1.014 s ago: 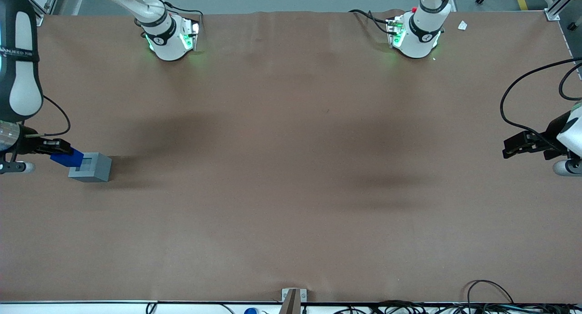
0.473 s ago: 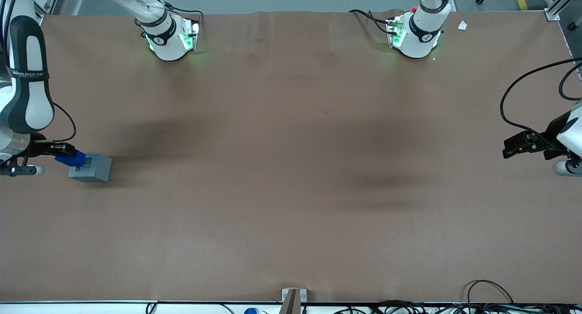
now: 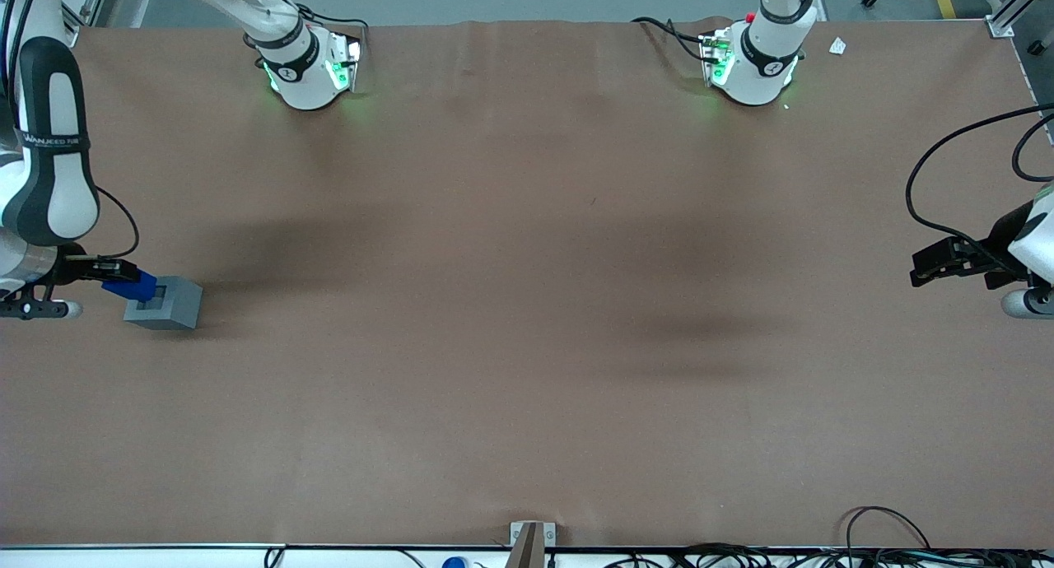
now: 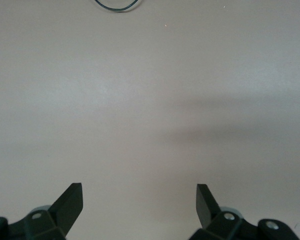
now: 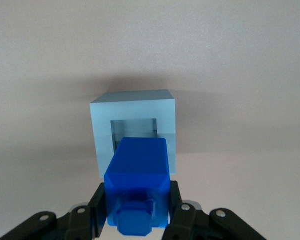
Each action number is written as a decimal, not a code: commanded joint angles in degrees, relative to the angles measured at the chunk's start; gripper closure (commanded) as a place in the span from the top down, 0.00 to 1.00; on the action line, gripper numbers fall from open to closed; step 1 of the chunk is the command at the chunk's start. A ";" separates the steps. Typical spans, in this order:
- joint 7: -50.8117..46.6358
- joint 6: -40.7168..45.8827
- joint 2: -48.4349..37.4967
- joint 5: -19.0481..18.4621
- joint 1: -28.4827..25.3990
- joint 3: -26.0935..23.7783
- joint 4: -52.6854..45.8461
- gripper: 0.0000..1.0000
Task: Insert blue part into gray base with right arm
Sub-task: 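Lower the blue block into the gray base's hole, adjusting alignment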
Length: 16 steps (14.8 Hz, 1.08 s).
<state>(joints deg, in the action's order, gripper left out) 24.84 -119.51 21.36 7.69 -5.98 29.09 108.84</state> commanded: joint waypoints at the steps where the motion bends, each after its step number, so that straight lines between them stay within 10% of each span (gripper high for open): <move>1: 0.65 0.42 0.61 2.85 0.26 -0.08 -1.00 0.04; 16: 3.02 -0.28 3.34 2.94 0.35 -0.17 -2.05 0.04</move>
<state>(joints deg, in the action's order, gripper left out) 26.58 -119.65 23.83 9.77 -5.99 29.02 107.61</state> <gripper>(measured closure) 0.489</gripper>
